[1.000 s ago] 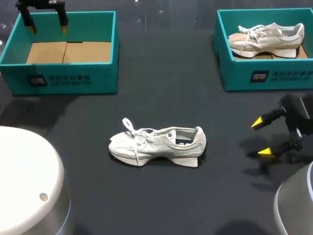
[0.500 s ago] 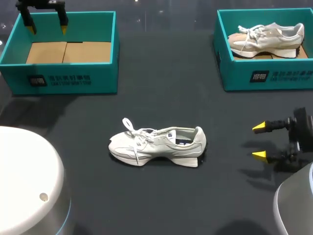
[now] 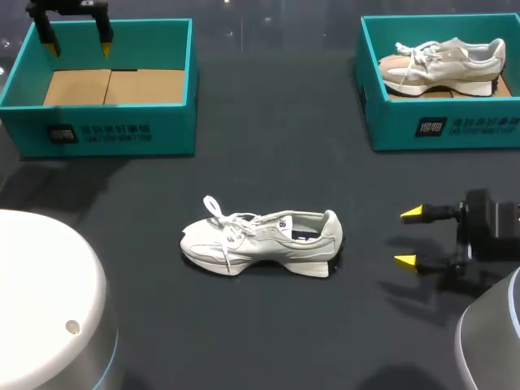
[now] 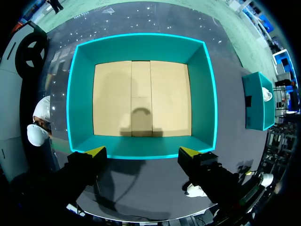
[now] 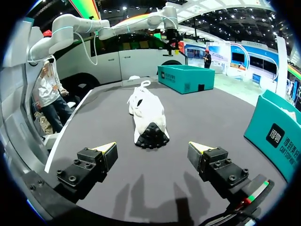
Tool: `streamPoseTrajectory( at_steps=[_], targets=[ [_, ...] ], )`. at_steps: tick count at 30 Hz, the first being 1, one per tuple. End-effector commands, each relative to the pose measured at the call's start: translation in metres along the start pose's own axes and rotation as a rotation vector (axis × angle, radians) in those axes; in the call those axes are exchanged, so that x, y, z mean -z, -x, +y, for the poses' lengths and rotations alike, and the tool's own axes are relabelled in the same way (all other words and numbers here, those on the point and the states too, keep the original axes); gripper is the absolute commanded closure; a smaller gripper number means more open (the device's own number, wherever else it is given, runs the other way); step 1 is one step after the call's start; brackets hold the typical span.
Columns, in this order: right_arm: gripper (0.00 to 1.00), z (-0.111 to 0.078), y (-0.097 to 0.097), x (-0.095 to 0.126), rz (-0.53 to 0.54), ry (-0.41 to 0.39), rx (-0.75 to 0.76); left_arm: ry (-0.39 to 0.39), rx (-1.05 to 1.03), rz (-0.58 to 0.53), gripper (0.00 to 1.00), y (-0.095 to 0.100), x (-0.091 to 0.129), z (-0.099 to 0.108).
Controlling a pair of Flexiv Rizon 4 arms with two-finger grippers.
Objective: Take the shoe out of the shoebox, open the shoe tongue, remove and reinsert the insole, then place the shoe into the shoebox
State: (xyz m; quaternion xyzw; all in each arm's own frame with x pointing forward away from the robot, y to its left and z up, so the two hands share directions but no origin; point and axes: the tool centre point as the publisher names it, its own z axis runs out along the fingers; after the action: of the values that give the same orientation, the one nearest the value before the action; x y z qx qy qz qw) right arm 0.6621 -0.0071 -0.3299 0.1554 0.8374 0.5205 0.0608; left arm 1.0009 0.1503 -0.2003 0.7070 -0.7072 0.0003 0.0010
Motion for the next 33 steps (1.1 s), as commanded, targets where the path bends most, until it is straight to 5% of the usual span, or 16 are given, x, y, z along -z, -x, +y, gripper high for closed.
streamPoseTrajectory(
  at_steps=[1,20,33],
  targets=[
    [0.00,0.000,-0.003,-0.015,-0.012,0.004,-0.001,0.000,0.000,-0.001,0.00,0.000,0.000,0.000],
    [0.00,0.003,-0.003,-0.030,-0.003,0.035,-0.031,0.000,0.000,-0.001,0.00,0.000,0.000,0.000],
    [0.00,0.005,-0.014,-0.066,-0.014,0.075,-0.020,0.000,0.000,-0.001,0.00,0.000,0.000,0.000]
  ],
)
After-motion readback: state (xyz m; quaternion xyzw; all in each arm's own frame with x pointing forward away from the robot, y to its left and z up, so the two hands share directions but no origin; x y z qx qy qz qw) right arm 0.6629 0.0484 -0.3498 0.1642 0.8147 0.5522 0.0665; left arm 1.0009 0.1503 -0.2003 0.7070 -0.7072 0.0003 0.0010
